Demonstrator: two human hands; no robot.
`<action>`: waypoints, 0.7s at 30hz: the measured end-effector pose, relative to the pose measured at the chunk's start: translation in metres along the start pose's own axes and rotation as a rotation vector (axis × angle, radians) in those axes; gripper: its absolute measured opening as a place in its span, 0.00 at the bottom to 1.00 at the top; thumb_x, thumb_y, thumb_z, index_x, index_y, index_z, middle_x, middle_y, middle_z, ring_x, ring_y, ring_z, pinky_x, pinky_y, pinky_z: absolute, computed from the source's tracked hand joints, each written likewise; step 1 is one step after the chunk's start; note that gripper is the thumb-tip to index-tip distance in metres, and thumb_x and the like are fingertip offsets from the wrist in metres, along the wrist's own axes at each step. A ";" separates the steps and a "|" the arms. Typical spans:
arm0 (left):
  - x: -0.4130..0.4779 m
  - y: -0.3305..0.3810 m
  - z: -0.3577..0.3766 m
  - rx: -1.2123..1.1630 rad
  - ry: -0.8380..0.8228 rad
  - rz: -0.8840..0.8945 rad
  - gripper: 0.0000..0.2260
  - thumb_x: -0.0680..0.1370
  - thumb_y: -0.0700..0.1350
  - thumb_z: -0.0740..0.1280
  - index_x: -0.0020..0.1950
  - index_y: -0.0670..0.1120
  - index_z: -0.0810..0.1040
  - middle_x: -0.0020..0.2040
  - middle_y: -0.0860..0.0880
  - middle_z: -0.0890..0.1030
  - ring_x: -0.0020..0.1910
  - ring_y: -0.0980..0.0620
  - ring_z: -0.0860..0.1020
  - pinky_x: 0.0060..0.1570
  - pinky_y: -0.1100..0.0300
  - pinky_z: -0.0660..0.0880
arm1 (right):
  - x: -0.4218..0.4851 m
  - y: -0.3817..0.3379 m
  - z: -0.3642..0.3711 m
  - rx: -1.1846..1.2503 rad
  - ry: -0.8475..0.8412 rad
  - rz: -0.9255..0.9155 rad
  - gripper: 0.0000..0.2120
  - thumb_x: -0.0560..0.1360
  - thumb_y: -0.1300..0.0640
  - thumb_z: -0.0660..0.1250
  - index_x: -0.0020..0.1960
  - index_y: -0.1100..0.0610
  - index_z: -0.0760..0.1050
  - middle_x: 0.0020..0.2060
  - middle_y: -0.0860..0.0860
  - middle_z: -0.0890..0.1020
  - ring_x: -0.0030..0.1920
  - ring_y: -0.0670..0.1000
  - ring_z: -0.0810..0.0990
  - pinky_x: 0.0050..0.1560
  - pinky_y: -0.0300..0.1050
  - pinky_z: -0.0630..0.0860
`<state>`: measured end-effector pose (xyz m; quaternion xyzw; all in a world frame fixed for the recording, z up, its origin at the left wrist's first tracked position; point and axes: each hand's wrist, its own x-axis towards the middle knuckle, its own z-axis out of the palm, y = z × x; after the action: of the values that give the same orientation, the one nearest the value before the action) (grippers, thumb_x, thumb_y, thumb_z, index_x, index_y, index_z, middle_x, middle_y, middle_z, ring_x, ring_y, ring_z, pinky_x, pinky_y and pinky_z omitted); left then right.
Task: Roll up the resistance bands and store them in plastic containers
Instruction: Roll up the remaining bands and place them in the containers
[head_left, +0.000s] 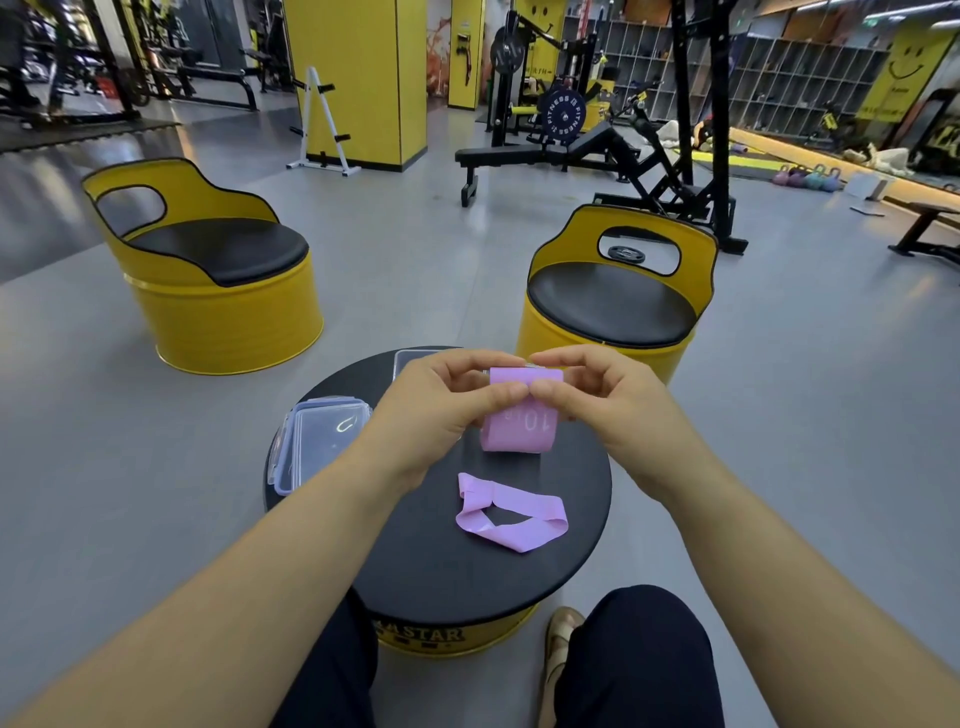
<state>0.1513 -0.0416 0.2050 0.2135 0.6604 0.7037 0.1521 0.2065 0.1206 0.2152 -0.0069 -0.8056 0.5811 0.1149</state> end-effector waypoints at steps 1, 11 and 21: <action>-0.001 0.001 0.001 -0.010 0.007 0.010 0.08 0.73 0.36 0.70 0.46 0.49 0.82 0.39 0.49 0.85 0.36 0.58 0.81 0.34 0.69 0.74 | 0.000 0.001 0.001 0.020 -0.001 0.025 0.11 0.68 0.48 0.70 0.49 0.51 0.79 0.40 0.52 0.85 0.41 0.49 0.84 0.50 0.47 0.79; -0.001 -0.001 0.002 -0.061 0.027 -0.003 0.12 0.72 0.32 0.69 0.48 0.48 0.81 0.44 0.46 0.83 0.37 0.56 0.82 0.35 0.66 0.76 | -0.002 0.005 0.002 0.067 0.012 0.007 0.06 0.74 0.59 0.69 0.51 0.54 0.79 0.43 0.59 0.84 0.44 0.52 0.84 0.51 0.47 0.80; -0.001 -0.001 -0.001 -0.074 -0.008 -0.071 0.06 0.74 0.37 0.69 0.48 0.45 0.81 0.42 0.44 0.84 0.42 0.50 0.83 0.43 0.58 0.81 | -0.005 0.007 0.002 0.104 0.004 0.000 0.09 0.71 0.65 0.71 0.49 0.53 0.79 0.43 0.59 0.83 0.41 0.46 0.83 0.47 0.38 0.79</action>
<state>0.1516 -0.0432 0.2036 0.1867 0.6405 0.7210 0.1875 0.2098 0.1205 0.2071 -0.0021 -0.7742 0.6221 0.1165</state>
